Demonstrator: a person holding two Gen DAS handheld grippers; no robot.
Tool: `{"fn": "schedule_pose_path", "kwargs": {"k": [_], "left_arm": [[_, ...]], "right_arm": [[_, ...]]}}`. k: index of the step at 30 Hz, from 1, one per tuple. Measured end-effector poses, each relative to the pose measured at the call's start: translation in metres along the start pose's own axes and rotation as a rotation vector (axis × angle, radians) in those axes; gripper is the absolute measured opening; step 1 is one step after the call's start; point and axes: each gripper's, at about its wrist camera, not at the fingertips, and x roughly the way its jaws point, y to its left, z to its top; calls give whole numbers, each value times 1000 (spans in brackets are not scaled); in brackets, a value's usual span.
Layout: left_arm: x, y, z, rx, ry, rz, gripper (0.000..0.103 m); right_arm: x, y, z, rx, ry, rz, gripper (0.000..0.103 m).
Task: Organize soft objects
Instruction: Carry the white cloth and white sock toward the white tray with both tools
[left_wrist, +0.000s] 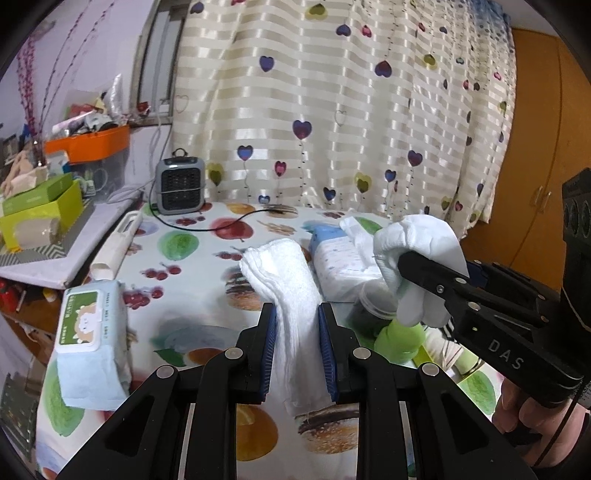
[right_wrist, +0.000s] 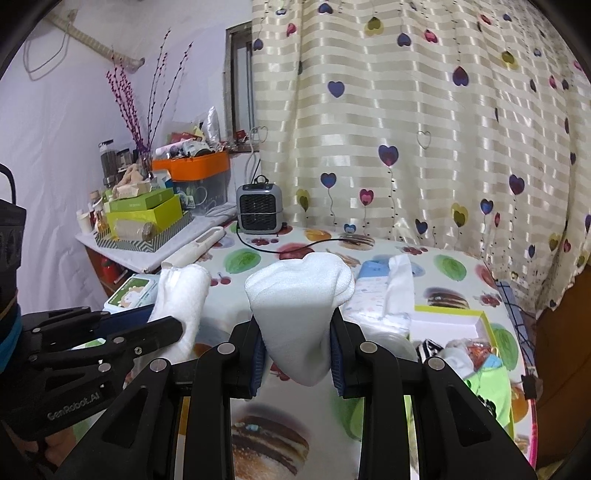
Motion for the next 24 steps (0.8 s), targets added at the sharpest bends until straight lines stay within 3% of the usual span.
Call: {"fn": "schedule_pose_path", "kwargs": {"k": [24], "left_arm": [[39, -54, 25, 102, 9, -136, 21]], "right_arm": [[-28, -101, -7, 167, -31, -149, 30]]}}
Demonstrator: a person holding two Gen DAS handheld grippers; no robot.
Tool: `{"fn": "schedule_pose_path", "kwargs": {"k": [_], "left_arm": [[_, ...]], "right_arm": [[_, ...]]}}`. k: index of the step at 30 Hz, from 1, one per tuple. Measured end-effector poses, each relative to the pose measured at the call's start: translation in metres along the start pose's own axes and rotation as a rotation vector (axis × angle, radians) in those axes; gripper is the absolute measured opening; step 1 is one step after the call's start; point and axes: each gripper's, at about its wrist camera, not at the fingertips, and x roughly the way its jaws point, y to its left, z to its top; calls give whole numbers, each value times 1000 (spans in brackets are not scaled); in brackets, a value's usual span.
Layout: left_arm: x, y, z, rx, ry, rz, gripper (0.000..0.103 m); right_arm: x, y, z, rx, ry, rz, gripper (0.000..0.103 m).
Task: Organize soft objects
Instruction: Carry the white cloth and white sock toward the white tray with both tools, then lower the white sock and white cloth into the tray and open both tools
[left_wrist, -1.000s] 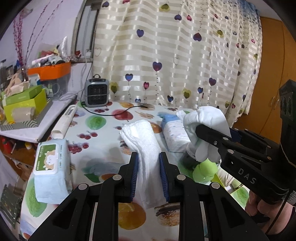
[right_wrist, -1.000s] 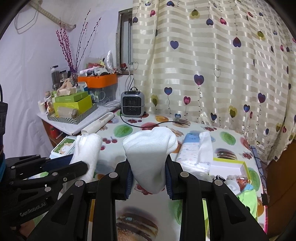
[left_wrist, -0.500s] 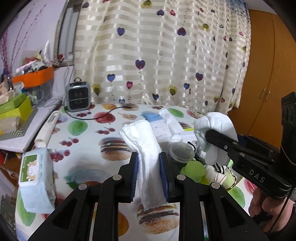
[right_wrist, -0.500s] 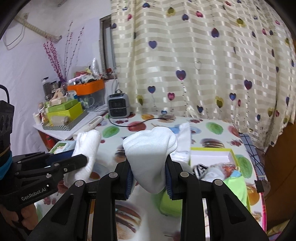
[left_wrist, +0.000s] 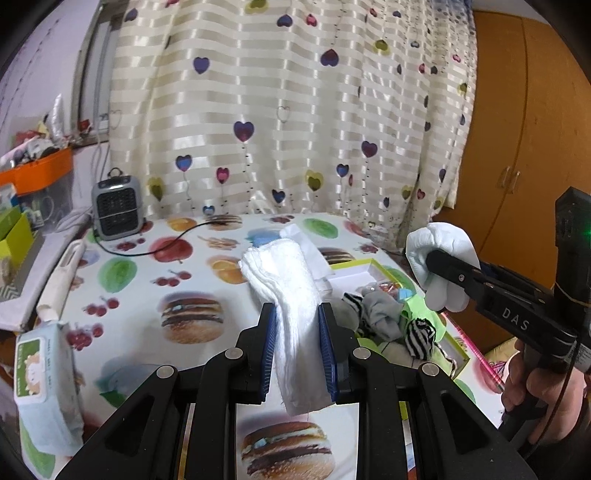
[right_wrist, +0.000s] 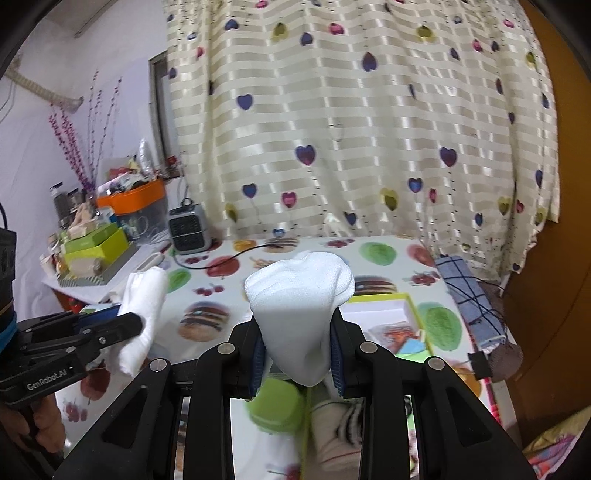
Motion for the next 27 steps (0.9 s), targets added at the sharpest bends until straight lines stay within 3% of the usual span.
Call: {"fn": "schedule_pose_path", "kwargs": {"k": [18, 27], "left_arm": [[37, 2, 9, -1, 31, -38, 21], [57, 6, 12, -4, 54, -49, 21]], "right_arm": [[49, -64, 10, 55, 80, -77, 30], [110, -97, -5, 90, 246, -118, 30]]}}
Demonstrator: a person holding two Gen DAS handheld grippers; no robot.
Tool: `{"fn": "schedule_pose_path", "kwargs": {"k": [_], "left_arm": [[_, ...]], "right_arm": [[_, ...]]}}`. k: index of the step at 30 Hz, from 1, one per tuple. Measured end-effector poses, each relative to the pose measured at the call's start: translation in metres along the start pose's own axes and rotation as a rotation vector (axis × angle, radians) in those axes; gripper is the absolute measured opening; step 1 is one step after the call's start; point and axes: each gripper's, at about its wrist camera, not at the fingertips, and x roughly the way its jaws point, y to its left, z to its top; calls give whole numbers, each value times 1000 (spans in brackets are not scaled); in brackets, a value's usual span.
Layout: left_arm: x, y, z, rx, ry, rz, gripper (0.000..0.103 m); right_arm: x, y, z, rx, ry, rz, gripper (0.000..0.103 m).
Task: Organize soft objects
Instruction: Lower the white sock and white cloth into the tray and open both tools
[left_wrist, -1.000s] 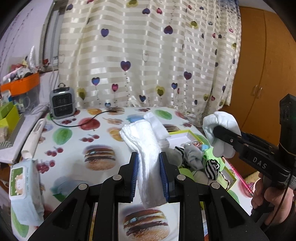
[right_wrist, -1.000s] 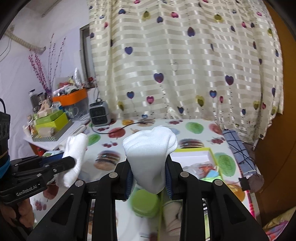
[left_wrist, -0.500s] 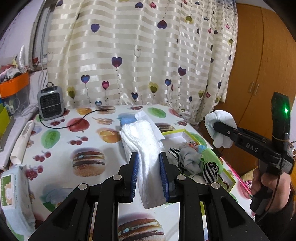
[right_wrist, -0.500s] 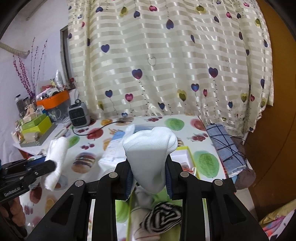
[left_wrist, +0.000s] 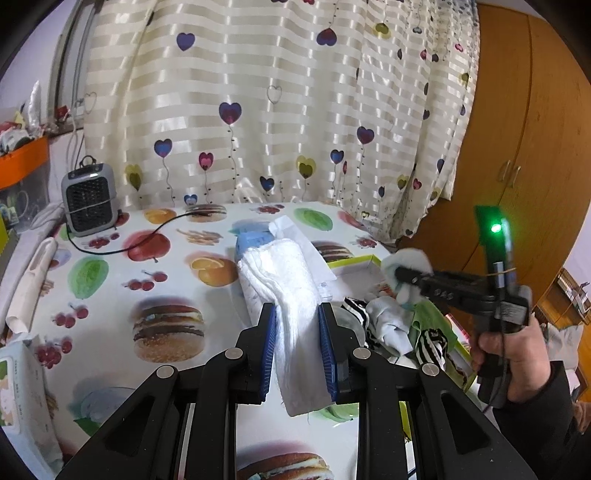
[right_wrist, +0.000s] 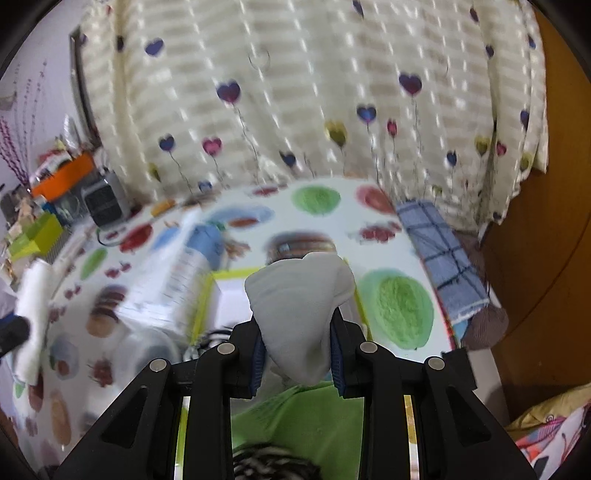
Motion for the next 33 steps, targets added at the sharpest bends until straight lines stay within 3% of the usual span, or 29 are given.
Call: {"fn": "schedule_pose_path", "kwargs": {"k": [8, 12, 23, 33], "left_arm": [[14, -6, 5, 21, 17, -16, 21], [18, -14, 7, 38, 21, -31, 21], [43, -52, 19, 125, 42, -106, 21], [103, -82, 26, 162, 118, -149, 21]], "right_arm": [[43, 2, -15, -59, 168, -7, 33], [35, 5, -16, -71, 137, 0, 43], [-14, 0, -17, -26, 2, 13, 43], [-44, -7, -24, 17, -61, 6, 43]]}}
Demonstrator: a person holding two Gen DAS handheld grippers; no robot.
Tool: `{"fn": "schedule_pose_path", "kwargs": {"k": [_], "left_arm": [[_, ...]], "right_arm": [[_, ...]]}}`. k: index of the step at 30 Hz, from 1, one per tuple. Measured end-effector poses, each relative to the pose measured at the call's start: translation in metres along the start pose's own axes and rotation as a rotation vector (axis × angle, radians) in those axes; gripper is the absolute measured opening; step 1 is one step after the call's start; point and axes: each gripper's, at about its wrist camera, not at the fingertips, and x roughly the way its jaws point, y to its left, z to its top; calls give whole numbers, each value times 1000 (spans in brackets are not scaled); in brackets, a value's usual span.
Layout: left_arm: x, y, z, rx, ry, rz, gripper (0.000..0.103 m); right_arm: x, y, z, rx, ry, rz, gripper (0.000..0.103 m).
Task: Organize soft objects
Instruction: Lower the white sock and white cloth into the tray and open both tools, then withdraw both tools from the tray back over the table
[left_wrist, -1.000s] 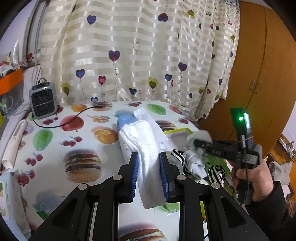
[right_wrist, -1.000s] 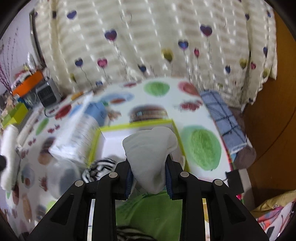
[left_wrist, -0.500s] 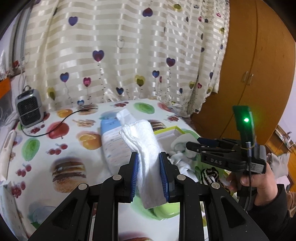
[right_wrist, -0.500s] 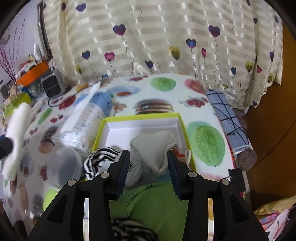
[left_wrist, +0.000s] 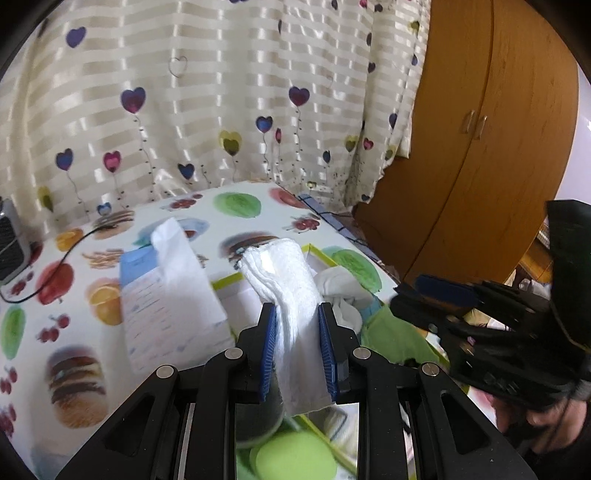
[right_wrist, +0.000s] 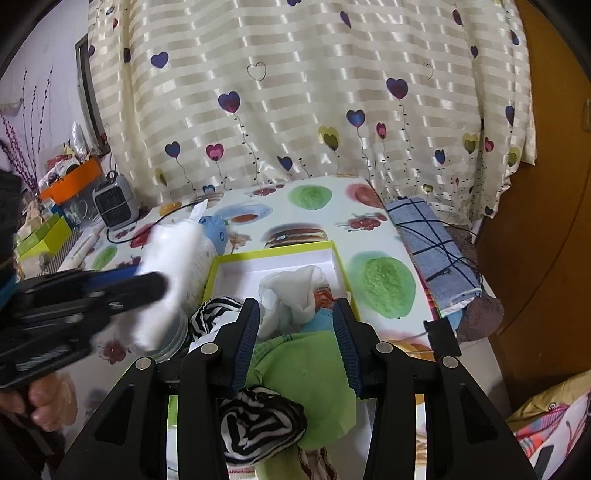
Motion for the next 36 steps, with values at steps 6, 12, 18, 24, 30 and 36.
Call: {"fn": "schedule_pose_path", "kwargs": {"k": [6, 12, 18, 24, 30, 36], "left_arm": [[35, 1, 6, -16, 62, -7, 22], [63, 4, 2, -27, 133, -9, 24], [60, 1, 7, -12, 133, 9, 36], [43, 7, 10, -30, 101, 16, 40], [22, 9, 8, -45, 69, 31, 40], [-7, -6, -4, -20, 35, 47, 40]], "right_arm": [[-1, 0, -2, -2, -2, -5, 43], [3, -5, -7, 9, 13, -8, 43], [2, -6, -12, 16, 21, -6, 43], [-6, -4, -14, 15, 7, -2, 43], [-17, 0, -17, 12, -5, 7, 43], [-25, 5, -24, 16, -8, 25, 43]]}}
